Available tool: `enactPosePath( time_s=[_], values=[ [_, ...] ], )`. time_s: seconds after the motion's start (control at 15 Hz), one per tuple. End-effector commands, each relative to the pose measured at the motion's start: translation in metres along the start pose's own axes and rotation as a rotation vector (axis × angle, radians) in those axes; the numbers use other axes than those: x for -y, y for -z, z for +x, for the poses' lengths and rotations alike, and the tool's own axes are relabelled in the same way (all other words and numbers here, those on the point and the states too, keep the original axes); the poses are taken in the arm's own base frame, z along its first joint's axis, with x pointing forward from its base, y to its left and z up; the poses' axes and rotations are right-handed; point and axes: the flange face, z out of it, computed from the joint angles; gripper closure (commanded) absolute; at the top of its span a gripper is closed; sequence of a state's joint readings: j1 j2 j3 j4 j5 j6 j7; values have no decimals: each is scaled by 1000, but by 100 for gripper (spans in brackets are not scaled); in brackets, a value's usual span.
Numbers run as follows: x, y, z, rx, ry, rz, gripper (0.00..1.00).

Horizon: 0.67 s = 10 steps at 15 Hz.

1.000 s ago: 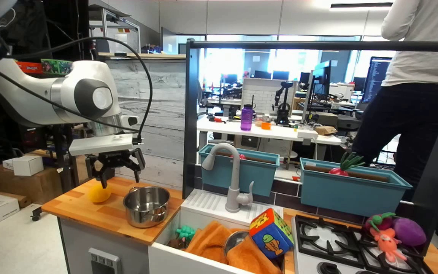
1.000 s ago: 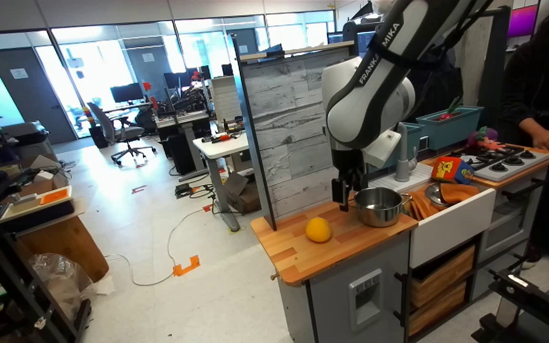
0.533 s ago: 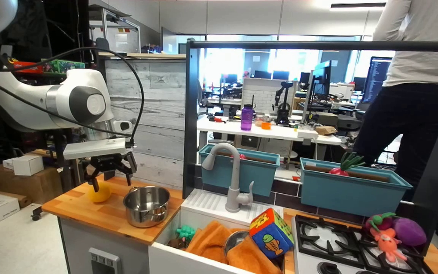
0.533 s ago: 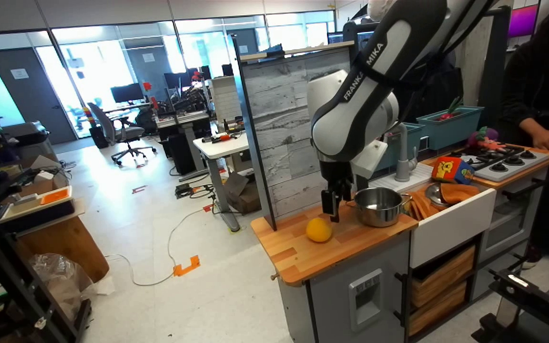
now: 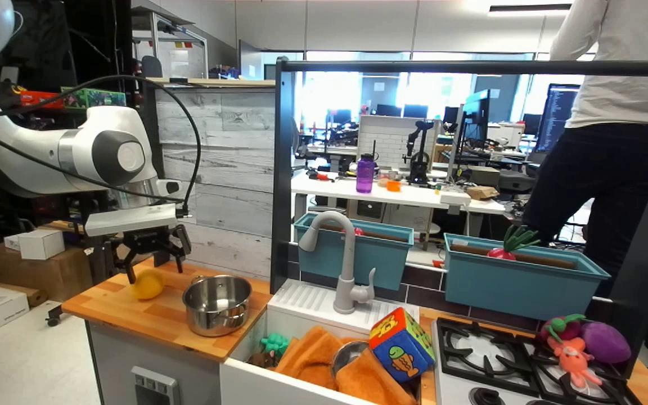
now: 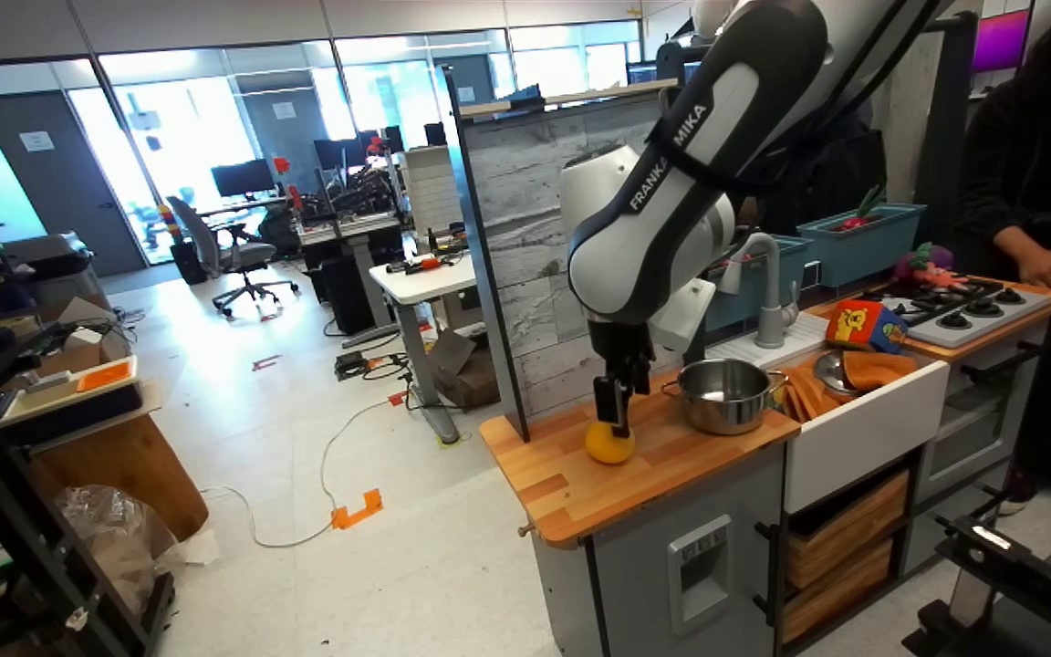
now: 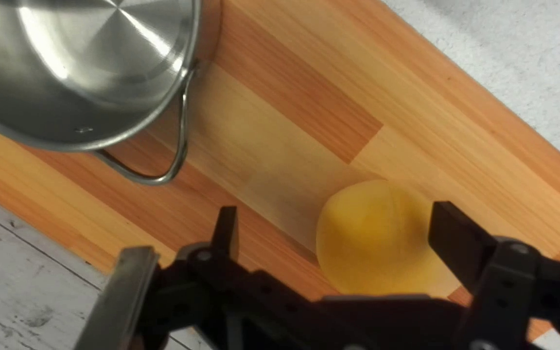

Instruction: Put the orange plushy in the pot

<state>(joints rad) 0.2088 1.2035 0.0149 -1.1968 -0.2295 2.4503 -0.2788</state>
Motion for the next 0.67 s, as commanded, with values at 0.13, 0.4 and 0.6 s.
enactPosePath(
  time_s=[0.13, 0.4, 0.6],
  values=[
    [10, -12, 11, 17, 48, -1, 0],
    [16, -21, 13, 16, 73, 6, 25],
    [19, -26, 14, 11, 95, 8, 44]
  ],
)
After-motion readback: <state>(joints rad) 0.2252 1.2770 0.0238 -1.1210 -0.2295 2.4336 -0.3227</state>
